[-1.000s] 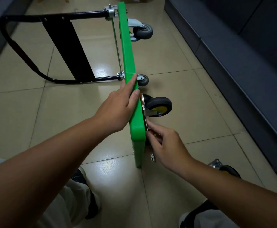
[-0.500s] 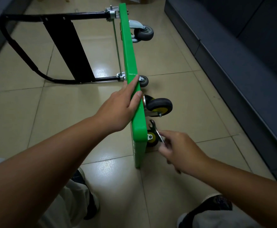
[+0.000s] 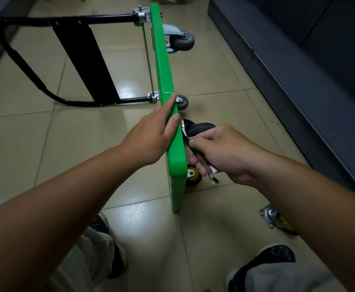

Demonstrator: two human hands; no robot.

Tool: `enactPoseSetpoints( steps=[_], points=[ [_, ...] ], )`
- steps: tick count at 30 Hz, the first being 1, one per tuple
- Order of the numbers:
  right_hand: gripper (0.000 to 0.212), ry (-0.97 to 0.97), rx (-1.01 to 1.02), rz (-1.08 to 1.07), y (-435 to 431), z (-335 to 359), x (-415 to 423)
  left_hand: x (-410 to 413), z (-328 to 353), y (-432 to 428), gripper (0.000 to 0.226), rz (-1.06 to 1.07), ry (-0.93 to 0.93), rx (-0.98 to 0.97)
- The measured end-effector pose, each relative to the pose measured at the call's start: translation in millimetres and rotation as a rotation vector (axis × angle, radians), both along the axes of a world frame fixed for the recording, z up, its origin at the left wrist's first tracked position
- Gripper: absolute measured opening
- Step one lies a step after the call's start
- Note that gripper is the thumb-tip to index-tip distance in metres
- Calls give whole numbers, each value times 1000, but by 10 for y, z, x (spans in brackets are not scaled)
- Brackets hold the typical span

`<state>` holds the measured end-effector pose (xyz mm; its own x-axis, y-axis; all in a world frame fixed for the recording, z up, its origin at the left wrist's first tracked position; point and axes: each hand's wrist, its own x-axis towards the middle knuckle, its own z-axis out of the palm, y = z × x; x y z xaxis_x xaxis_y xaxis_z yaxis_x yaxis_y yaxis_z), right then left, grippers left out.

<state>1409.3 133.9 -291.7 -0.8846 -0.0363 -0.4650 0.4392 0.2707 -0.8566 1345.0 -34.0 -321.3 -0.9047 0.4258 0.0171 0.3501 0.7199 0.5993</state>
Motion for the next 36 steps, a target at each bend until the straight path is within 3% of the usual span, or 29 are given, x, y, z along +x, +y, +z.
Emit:
enactPoseSetpoints(
  steps=[5,9,15,19,25,27,30,34,36],
  points=[
    [27,-104,-167,-27,28,15,50,0,-5,21,56,21,27,-41],
    [27,-46,-222,-23,22,-45,89,-6,-17,26,56,33,33,-43],
    [22,292,71,142,-4,-427,265,-33,-91,26,55,42,24,-16],
    [47,449,174,120,59,-824,299,-34,-95,17,55,26,10,3],
    [59,561,285,125,45,-1039,197,-25,-41,-18,56,-15,-4,8],
    [55,528,301,144,77,-926,244,-25,-38,-25,57,-21,-11,10],
    [35,328,257,137,233,-706,387,-19,-29,-25,57,-25,-20,25],
    [21,-15,155,-42,419,-452,503,-9,-14,-20,57,-15,-37,43],
    [21,-62,131,-83,382,-314,433,-1,-6,-16,57,-14,-46,44]
  ],
)
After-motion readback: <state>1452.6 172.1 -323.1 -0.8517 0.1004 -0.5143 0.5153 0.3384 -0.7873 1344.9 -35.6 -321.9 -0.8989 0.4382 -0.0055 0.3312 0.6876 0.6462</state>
